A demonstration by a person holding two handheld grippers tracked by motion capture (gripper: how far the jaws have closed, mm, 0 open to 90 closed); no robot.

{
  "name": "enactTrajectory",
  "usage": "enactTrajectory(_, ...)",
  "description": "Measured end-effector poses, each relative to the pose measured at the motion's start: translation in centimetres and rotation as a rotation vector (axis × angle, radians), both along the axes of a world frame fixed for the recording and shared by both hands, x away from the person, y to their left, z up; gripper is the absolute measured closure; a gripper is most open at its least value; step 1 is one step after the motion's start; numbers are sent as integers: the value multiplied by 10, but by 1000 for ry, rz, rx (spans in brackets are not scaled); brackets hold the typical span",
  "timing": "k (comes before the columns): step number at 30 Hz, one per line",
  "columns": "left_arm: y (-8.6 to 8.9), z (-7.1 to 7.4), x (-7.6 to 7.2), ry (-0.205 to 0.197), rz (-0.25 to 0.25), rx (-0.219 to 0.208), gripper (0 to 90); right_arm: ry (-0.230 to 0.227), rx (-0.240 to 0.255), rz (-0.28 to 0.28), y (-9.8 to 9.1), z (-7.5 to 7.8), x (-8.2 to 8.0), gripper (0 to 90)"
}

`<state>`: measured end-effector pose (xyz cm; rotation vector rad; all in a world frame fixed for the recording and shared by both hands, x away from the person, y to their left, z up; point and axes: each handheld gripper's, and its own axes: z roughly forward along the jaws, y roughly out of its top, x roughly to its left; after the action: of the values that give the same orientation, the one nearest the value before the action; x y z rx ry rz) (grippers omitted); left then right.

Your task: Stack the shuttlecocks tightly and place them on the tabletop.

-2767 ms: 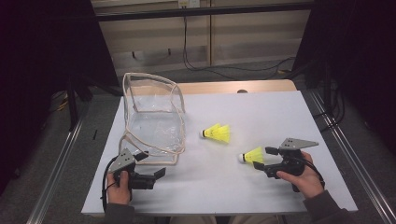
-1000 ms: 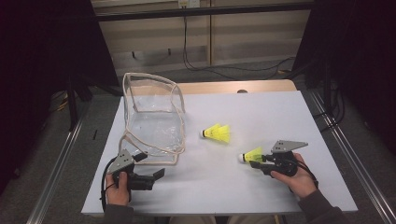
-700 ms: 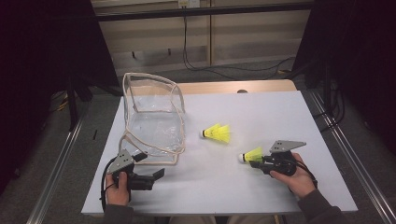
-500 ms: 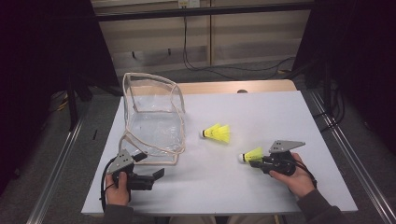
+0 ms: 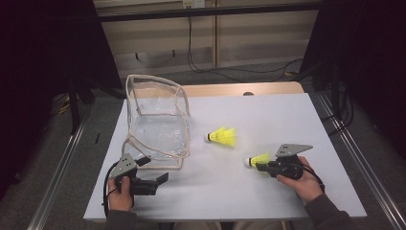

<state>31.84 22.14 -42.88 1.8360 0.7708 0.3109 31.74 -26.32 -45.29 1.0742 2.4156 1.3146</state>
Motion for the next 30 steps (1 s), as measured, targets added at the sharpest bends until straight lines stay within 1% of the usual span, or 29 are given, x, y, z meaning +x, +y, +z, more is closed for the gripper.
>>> enactTrajectory(20,0,0,0,-2,-3,1,36,-9,46,-9,-4,6,0,875)
enactTrajectory(30,0,1,0,-2,-2,1,36,-9,55,-17,-5,8,1,876)
